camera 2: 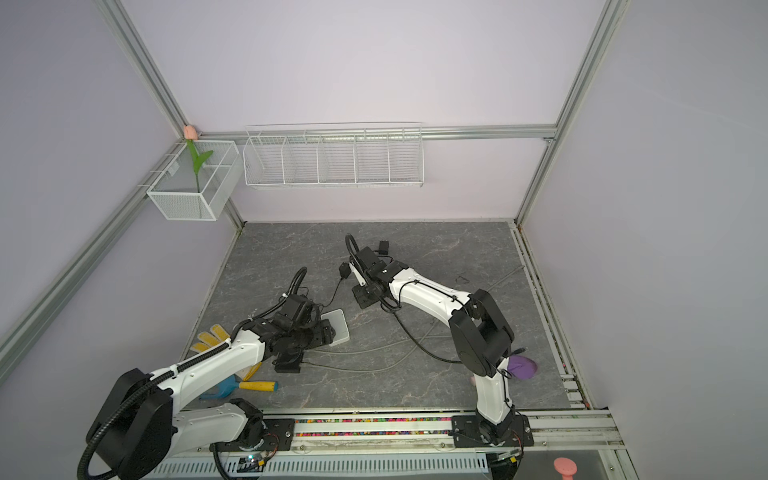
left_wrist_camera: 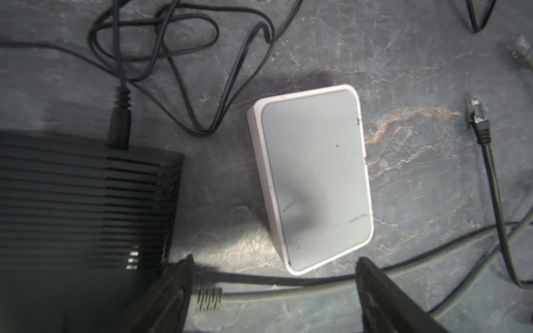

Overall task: Insert the plug into the switch port
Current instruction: 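Grasp the white router with the left gripper while the right holds the plug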

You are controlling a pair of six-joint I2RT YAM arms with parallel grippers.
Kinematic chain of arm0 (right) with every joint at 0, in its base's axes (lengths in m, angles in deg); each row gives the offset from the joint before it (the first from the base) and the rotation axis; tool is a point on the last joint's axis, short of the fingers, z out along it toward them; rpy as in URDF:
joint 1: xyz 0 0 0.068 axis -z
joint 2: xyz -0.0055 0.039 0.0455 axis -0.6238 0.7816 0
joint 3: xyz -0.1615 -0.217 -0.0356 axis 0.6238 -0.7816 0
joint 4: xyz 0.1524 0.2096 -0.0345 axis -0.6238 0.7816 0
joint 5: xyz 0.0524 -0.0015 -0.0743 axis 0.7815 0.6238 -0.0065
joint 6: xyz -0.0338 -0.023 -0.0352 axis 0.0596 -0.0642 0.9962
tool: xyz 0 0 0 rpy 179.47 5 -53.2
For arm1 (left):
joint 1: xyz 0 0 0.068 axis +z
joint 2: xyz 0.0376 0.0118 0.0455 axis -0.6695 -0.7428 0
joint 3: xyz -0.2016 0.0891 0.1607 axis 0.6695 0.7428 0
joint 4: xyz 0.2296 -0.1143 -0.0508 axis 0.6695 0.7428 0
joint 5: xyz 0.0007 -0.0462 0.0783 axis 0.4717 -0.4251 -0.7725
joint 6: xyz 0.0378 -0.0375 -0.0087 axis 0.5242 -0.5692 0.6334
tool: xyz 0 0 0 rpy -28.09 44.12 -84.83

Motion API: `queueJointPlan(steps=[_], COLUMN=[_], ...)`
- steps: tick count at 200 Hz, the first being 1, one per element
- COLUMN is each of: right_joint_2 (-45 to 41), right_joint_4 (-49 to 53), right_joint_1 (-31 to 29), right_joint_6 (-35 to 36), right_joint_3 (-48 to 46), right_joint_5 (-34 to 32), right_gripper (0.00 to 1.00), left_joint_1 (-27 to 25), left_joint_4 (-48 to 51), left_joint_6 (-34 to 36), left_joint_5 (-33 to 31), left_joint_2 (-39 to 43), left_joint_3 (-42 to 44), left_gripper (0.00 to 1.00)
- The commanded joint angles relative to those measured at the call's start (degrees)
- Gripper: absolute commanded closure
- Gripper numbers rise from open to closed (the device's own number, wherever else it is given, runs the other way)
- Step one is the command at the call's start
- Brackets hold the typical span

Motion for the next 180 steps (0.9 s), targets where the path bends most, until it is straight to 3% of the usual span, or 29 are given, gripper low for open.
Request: queueJointPlan(steps=[1, 58, 150, 169, 180], right_joint_2=[-1.0, -3.9, -6.5, -7.2, -7.9], right_joint_4=[-1.9, -3.2, -4.6, -4.6, -4.7], right_joint_1=[0.3, 0.4, 1.0, 1.0, 1.1], right_joint_6=[-1.0, -1.1, -1.5, -1.5, -1.5], right_joint_3=[-3.1, -6.6, -9.3, -9.9, -10.5], right_joint_5=[-0.5, -2.3, -2.7, -3.3, -3.6], right_gripper=[0.93, 0.94, 0.94, 0.93, 0.93], left_joint_1=[-1.4, -3.4, -5.2, -6.3, -7.5], left_joint_4=[-1.1, 0.3, 5.4, 7.9, 9.3], left_joint_6=[0.4, 0.9, 2.1, 2.4, 2.8], left_joint_5=[-0.7, -2.5, -8.3, -9.6, -11.0], left_joint_2=[-4.0, -15.7, -27.1, -29.1, -29.7], left_joint_3=[-4.8, -12.2, -21.1, -23.3, -24.3], left_gripper=[0.12, 0.10, 0.11, 0.14, 0.23])
